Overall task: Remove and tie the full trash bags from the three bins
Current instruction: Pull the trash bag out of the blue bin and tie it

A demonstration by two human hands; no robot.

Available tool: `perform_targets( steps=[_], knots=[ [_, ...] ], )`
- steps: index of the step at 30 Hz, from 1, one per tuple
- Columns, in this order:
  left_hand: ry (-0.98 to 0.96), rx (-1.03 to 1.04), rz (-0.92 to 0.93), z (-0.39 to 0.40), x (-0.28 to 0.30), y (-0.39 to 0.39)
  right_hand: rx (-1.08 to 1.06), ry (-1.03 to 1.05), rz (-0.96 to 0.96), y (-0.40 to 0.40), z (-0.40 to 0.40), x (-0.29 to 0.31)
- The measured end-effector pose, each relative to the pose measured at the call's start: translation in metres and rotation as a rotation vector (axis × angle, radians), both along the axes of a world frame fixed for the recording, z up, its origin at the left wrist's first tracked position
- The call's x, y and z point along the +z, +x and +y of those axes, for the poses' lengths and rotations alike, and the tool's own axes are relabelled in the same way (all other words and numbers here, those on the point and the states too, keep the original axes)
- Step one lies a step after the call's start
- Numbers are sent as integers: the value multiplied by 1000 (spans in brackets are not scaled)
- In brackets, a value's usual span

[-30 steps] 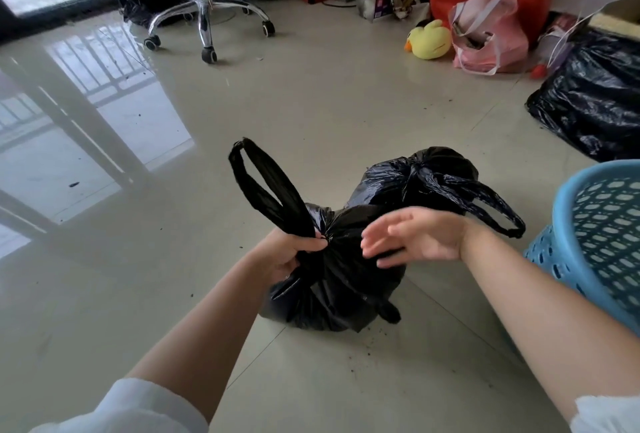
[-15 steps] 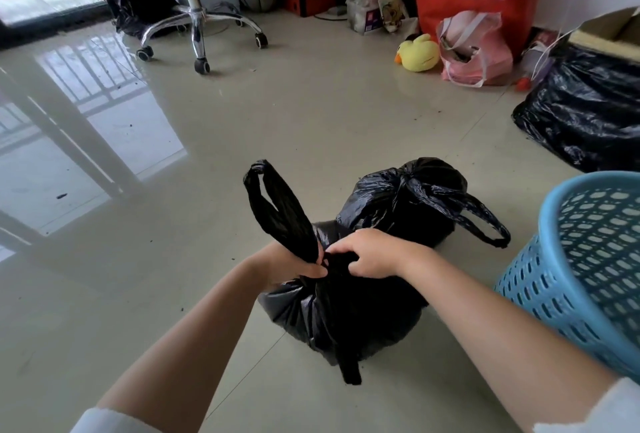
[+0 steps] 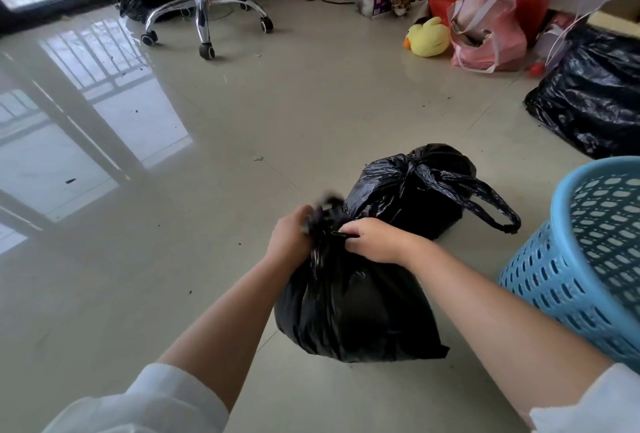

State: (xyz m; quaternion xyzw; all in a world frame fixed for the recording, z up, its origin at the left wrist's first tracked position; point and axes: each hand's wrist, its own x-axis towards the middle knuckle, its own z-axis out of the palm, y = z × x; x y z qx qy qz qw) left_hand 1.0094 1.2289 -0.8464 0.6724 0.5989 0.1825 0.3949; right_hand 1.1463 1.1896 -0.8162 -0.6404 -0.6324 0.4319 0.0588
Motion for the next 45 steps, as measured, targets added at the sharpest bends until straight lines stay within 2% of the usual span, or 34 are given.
perform_targets(
  steps=[3, 6, 14, 17, 20, 22, 24, 28, 29, 31, 34, 36, 40, 45],
  knots=[
    [-401, 115, -372, 3, -9, -5, 4, -32, -22, 9, -7, -1],
    [-666, 207, -620, -6, -14, -10, -6, -33, -47, 11, -11, -2],
    [-674, 226, -981, -19, -11, 2, -12, -40, 13, 7, -13, -5],
    [-672, 166, -958, -21, -15, -2, -4, -117, 95, 10, -17, -10],
    [-677, 98, -861, -23, -17, -8, -37, -418, 343, 18, -19, -17],
    [-716, 111, -816, -21, -18, -13, -51, -526, 347, 20, -20, -20],
    [-701, 150, -788, -20, -17, -14, -96, -444, 220, 21, -18, -21],
    [-594, 275, -826, -14, -21, -20, -196, 103, -6, 23, -4, -18],
    [-579, 268, -848, -14, -21, -22, -183, 172, -11, 20, -1, -16],
    [-557, 243, -869, -17, -25, -23, -89, 152, 15, 12, 3, -14],
    [-534, 230, -829, -20, -28, -21, 65, -56, 10, -5, 5, -17],
    [-516, 231, -792, -20, -29, -22, 135, -116, -13, -10, 8, -20],
    [-490, 205, -786, -22, -32, -28, 147, -198, 40, -8, 9, -24],
    [-589, 298, -919, -21, -20, -24, -33, -75, 157, 2, 6, -23]
  ],
)
